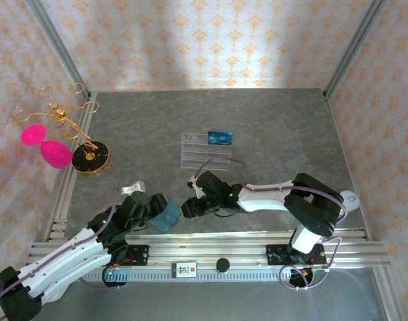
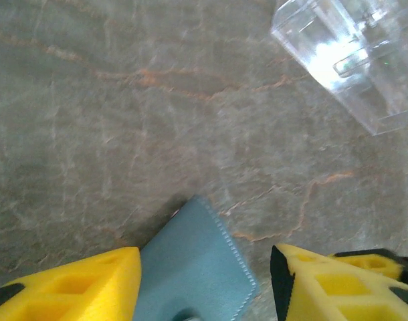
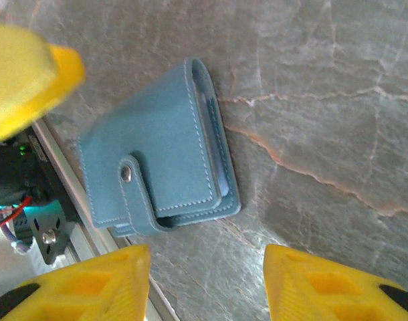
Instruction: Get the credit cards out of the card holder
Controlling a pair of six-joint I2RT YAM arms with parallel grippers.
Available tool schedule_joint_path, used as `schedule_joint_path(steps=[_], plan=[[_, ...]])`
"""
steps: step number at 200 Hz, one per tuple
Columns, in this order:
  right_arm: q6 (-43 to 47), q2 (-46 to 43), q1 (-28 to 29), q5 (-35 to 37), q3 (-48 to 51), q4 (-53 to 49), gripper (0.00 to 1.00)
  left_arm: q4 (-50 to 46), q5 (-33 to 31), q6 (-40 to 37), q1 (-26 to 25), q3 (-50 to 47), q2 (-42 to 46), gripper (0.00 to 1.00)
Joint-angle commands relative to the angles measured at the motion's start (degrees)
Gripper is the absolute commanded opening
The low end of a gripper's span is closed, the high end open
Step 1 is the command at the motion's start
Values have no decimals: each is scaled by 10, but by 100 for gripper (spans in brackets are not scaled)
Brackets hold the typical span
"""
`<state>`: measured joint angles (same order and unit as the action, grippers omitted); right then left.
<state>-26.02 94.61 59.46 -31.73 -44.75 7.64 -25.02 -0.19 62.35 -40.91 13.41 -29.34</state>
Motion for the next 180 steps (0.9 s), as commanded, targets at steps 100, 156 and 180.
schedule_joint_path(steps=[100,156,180], plan=[[-53,-136,-6,76,92,1,47,319,114,121,-178,-72,-153,51],[-71,-139,-21,77,109,5,46,201,7,125,-228,-28,-126,44],[-40,-108,-21,75,86,-23,49,130,-43,141,-227,-45,-37,43]])
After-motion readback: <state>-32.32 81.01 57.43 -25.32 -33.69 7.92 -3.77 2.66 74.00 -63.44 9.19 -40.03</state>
